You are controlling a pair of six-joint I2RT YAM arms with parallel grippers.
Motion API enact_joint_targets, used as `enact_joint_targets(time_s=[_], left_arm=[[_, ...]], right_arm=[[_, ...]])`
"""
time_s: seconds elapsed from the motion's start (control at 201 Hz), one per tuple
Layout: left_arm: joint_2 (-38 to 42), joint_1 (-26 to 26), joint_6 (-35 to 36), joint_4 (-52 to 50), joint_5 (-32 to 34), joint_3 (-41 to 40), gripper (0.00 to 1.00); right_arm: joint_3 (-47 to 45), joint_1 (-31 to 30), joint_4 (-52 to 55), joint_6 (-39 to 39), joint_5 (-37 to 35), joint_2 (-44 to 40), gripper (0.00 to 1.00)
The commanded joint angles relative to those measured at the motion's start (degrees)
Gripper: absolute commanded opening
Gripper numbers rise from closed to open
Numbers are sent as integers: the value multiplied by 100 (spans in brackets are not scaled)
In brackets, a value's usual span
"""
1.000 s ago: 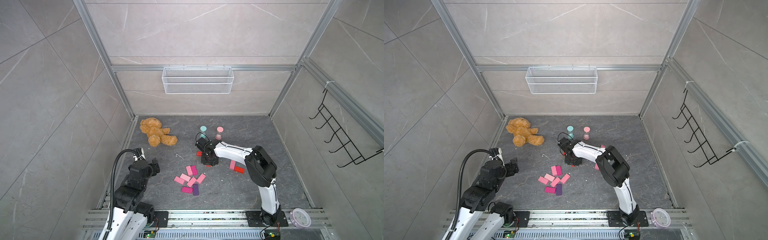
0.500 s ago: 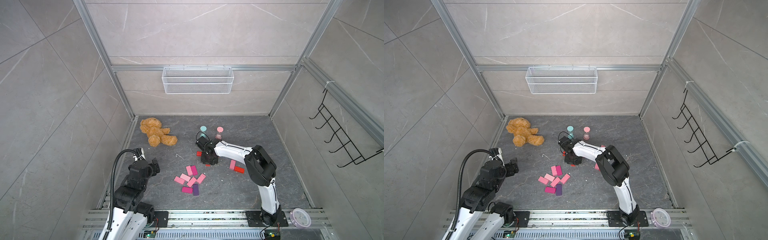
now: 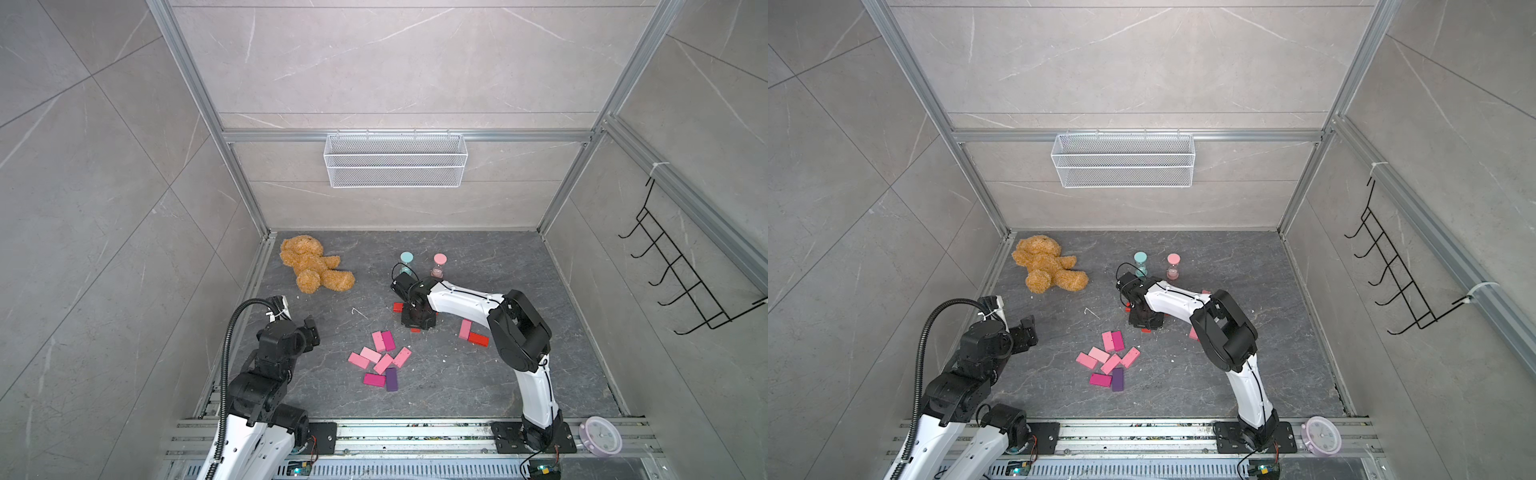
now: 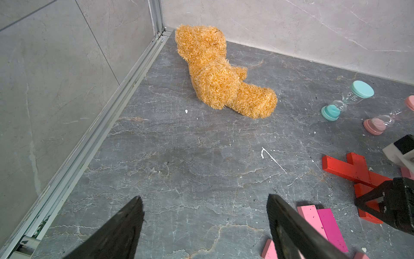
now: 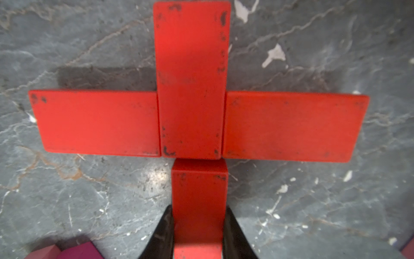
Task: Assemble the letter t with building blocks
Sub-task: Assemble the building block at the center of the board.
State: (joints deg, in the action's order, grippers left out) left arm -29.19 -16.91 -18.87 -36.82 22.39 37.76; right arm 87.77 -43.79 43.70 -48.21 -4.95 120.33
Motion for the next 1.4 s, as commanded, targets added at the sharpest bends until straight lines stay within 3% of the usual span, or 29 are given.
enact_joint_targets(time_s=[0.0,0.358,1.394], left_arm=[[19,-27,9,164,14,101,88],[1,-27,17,168,3,100,88],[32,-24,16,175,-46,93,88]], right_arm=[[87,-17,-199,83,249,285,33],[168,-16,-226,136,286,319,37],[-225,9,-81,-189,-190,-33,36]])
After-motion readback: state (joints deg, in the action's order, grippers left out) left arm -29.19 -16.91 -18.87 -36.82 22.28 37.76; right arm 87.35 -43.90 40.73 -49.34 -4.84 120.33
